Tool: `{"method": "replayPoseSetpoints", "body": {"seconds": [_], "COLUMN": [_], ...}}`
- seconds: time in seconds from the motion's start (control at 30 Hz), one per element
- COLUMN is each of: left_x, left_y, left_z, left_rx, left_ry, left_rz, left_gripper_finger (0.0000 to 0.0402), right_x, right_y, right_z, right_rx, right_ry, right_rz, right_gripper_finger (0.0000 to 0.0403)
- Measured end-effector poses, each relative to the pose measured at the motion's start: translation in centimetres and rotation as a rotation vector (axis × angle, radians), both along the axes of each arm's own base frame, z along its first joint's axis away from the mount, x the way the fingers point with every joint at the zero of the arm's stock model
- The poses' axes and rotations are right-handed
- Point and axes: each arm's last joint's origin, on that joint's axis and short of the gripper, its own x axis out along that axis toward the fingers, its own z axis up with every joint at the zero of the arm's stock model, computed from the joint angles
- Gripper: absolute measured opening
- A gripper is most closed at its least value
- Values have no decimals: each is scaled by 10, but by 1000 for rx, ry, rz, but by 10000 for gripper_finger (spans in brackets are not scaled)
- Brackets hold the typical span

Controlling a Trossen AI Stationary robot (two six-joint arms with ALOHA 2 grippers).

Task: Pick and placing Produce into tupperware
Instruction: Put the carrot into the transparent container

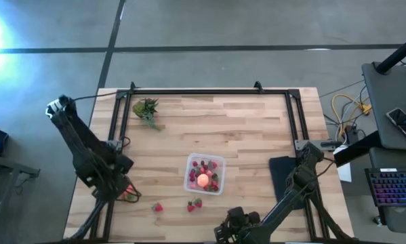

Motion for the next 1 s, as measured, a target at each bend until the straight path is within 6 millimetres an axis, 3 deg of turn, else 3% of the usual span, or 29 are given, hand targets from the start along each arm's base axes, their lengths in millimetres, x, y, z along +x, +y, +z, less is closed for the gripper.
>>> {"method": "replayPoseSetpoints", "body": {"seconds": [0.2,0.3,0.53,0.73,0.87,1.0], "left_x": [4,7,10,15,17,17], "left_y": [-5,-13,-20,-26,-27,-24], "left_z": [-32,-42,-57,-58,-40,-13], "left_rx": [142,97,175,167,66,-106], "left_ry": [3,16,88,122,59,-10], "left_rz": [34,80,234,734,1096,1330], "left_gripper_finger": [240,240,240,240,240,240], "right_x": [0,0,0,0,0,0], "right_y": [0,0,0,0,0,0], "right_z": [0,0,0,-1,-1,-1], "right_rx": [1,5,9,8,7,5], "right_ry": [-1,-5,-9,-8,-7,-5], "right_rz": [-2,-11,-20,-20,-19,-14], "right_gripper_finger": [244,244,244,244,244,244]}}
